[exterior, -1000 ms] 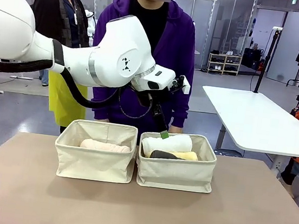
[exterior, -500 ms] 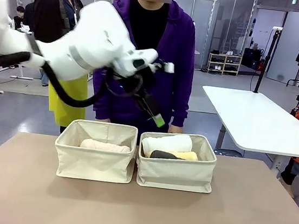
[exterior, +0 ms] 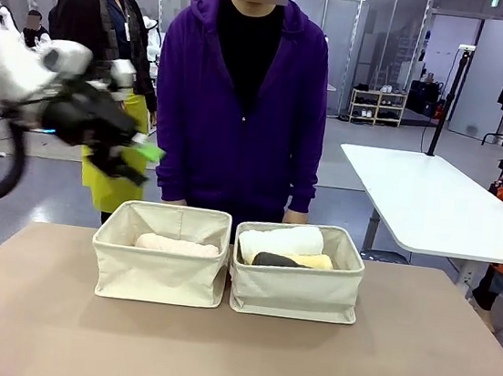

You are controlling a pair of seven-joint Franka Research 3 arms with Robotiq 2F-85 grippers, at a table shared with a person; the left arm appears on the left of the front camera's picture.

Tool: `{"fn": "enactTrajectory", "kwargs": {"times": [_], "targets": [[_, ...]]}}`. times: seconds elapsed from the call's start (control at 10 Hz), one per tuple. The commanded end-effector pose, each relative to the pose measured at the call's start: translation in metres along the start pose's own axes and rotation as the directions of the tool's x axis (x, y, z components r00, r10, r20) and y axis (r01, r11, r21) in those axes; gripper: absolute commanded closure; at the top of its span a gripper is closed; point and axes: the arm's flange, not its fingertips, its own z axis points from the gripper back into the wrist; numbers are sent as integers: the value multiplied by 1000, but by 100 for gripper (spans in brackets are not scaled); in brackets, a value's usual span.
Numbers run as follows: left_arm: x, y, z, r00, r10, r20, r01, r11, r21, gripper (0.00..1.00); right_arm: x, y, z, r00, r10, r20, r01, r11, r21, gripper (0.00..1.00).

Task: Divide the towels into two baskets.
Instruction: Pick up one hotel-folded towel from the bottom of the table and place it in the Fabric basket indicated by the person.

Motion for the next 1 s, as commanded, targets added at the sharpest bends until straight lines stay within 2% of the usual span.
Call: {"fn": "enactTrajectory", "kwargs": {"times": [0.0,0.1,0.2,0.3,0.4,0.7,0.8,0.9], "targets": [[-62,10,55,978,51,202,-52,999,-1,0,0,4,0,1000,3,15,-3,1000,11,0],[-95,19,82,957,86,277,-91,996,5,0,0,4,0,1000,3,15,-3,1000,11,0],[-129,27,112,918,146,369,-155,988,-4,0,0,4,0,1000,3,15,-3,1000,11,0],[-152,34,137,868,178,464,-202,979,1,0,0,4,0,1000,3,15,-3,1000,11,0],[-167,40,154,829,209,518,-258,966,23,0,0,4,0,1000,3,15,-3,1000,11,0],[-187,58,188,747,224,626,-356,930,92,0,0,4,0,1000,3,15,-3,1000,11,0],[-187,61,193,731,191,656,-353,927,123,0,0,4,0,1000,3,15,-3,1000,11,0],[-181,61,192,737,160,657,-324,936,136,0,0,4,0,1000,3,15,-3,1000,11,0]]}}
